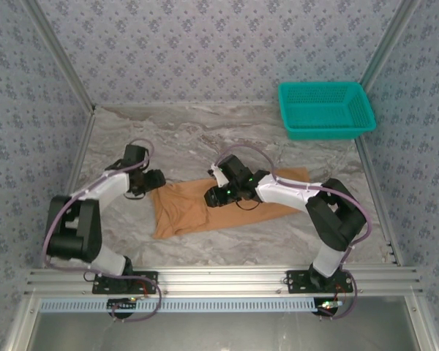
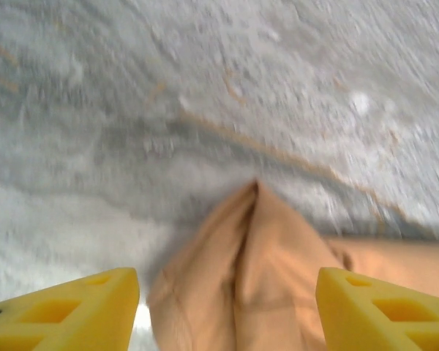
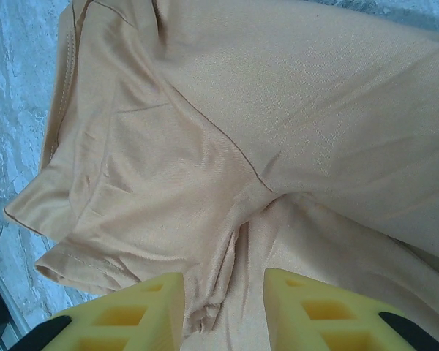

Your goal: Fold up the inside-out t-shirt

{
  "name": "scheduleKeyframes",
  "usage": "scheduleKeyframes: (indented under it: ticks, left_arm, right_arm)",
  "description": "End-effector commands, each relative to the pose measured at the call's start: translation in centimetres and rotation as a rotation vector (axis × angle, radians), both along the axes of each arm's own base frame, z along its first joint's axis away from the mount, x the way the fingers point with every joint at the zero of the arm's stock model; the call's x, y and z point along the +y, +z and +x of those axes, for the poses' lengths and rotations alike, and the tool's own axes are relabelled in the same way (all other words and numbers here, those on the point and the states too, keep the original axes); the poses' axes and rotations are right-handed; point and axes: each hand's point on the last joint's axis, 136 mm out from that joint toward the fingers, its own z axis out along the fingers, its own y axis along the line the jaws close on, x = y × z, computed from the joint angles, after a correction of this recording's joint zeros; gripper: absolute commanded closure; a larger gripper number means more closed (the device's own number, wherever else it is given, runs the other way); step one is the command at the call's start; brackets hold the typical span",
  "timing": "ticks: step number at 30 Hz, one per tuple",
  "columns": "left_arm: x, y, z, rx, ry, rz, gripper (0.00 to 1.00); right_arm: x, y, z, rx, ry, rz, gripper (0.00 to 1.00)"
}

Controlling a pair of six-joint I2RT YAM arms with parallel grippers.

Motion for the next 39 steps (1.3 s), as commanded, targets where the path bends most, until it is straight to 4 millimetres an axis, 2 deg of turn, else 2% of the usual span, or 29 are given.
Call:
scheduleKeyframes:
  ticks: [1,7,18,22,26,29,39]
  left_arm:
    - [-1.6,-0.7,-3.0,0.042,-0.038,-0.105,0.32]
    - [-2.7,-1.6,-5.4,0.078,-0.093,-0.088,0.24]
    - [-4.5,-3.5,-6.6,0.124,-0.149,-0.093,0.22]
    - [-3.8,-4.0,-7.2,0.14,-0.145,-0.05,0.22]
    - [-2.5,-3.8,-7.5,0.141,-0.106,0.008,0.22]
    - [-2.3,-3.5,-7.5,0.122,-0.094,0.014,0.22]
    - [-6.2,-4.3,-7.7,0.145,-0.192,-0.086,0.25]
  right_arm:
    - [0.1,-0.1,-0.1,0.019,-0.004,0.023,0.64]
    - [0.2,-0.3,-0.1,0.022,0.003,0.026,0.64]
    - [-0.3,-0.4,-0.4,0.025,-0.01,0.023,0.65]
    - [-0.3,-0.6,-0.3,0.027,-0.012,0.022,0.65]
    - [-0.3,-0.9,-0.4,0.037,-0.013,0.019,0.65]
    - [-0.2,-1.0,-0.3,0.035,-0.015,0.021,0.65]
    - [-0.6,-1.4,-0.2,0.046,-0.025,0.009,0.65]
